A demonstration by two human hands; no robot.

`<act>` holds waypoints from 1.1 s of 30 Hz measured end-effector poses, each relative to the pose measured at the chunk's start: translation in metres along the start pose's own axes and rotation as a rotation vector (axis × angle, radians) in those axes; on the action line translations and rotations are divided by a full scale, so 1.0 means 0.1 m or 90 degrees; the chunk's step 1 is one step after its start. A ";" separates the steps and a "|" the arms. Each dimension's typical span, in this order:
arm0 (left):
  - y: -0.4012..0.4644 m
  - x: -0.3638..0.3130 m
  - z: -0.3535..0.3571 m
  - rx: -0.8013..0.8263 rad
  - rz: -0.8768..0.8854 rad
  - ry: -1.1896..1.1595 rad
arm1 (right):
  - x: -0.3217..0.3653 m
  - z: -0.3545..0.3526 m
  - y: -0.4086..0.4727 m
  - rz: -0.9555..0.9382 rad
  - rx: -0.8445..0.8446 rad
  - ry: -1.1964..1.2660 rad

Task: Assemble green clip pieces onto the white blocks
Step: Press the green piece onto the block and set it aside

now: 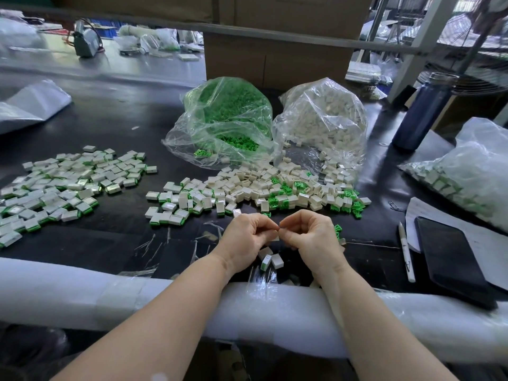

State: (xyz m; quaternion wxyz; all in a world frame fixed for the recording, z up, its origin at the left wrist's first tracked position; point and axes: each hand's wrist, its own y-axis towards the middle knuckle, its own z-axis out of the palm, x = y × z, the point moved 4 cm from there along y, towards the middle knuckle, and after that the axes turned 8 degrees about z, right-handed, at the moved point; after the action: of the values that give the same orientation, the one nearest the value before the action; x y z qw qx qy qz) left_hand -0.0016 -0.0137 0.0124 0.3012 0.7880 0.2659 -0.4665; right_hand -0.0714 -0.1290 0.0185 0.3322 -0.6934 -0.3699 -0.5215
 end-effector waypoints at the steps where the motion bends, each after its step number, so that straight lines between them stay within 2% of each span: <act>1: 0.00 0.01 0.00 -0.003 0.001 -0.004 | 0.00 0.00 0.00 0.000 -0.001 0.003; 8: 0.01 -0.02 -0.01 -0.021 0.050 -0.029 | 0.01 -0.03 0.01 0.010 -0.029 0.108; 13: 0.02 0.02 -0.03 -0.056 0.035 -0.053 | 0.01 -0.03 0.00 0.011 -0.009 0.122; 19: 0.03 0.03 -0.03 -0.025 0.000 -0.055 | 0.02 0.00 0.01 0.003 -0.019 0.054; 26: 0.01 0.02 -0.01 0.012 -0.004 0.032 | -0.01 0.04 0.02 0.009 -0.003 -0.030; 33: 0.03 0.00 -0.01 -0.057 0.004 -0.043 | -0.01 0.00 0.03 0.005 -0.032 0.087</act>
State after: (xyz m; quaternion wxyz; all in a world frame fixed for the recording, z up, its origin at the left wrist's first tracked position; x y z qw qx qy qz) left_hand 0.0008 -0.0149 0.0138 0.3463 0.7585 0.2736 -0.4794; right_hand -0.0693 -0.1307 0.0171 0.3414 -0.6657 -0.3302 -0.5755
